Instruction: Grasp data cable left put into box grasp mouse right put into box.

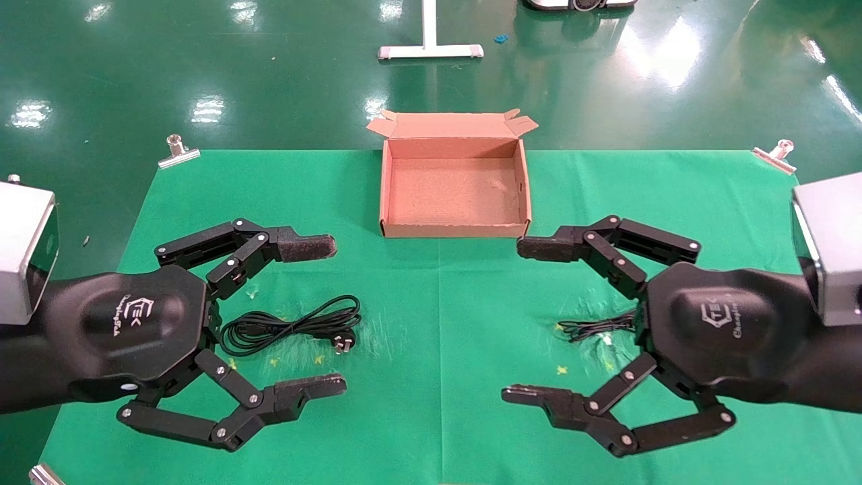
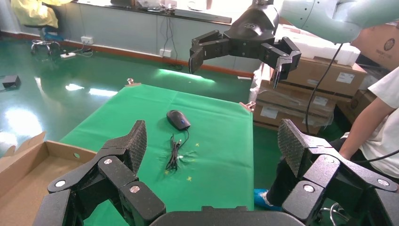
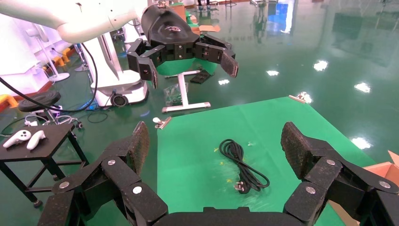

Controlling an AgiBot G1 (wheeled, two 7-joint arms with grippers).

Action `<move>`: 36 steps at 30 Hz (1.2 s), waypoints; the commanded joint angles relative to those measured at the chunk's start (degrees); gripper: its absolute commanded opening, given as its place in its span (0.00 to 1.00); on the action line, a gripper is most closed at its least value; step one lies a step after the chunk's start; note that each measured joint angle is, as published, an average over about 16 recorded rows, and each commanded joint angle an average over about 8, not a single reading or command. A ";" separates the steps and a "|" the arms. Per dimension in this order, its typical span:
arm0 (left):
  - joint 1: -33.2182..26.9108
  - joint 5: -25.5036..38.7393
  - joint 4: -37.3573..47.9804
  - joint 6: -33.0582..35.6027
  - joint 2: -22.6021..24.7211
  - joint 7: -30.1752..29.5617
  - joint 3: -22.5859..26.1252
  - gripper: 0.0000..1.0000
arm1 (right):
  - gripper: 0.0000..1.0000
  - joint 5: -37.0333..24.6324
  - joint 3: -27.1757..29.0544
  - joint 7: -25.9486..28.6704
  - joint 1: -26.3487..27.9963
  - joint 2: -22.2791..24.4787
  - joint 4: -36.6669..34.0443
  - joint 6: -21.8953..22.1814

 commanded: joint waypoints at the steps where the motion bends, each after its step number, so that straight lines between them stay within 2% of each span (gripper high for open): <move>1: 0.00 0.00 0.00 0.00 0.00 0.00 0.00 1.00 | 1.00 0.00 0.00 0.00 0.00 0.00 0.00 0.00; 36: 0.00 0.00 0.00 0.00 0.00 0.00 0.00 1.00 | 1.00 0.00 0.00 0.00 0.00 0.00 0.00 0.00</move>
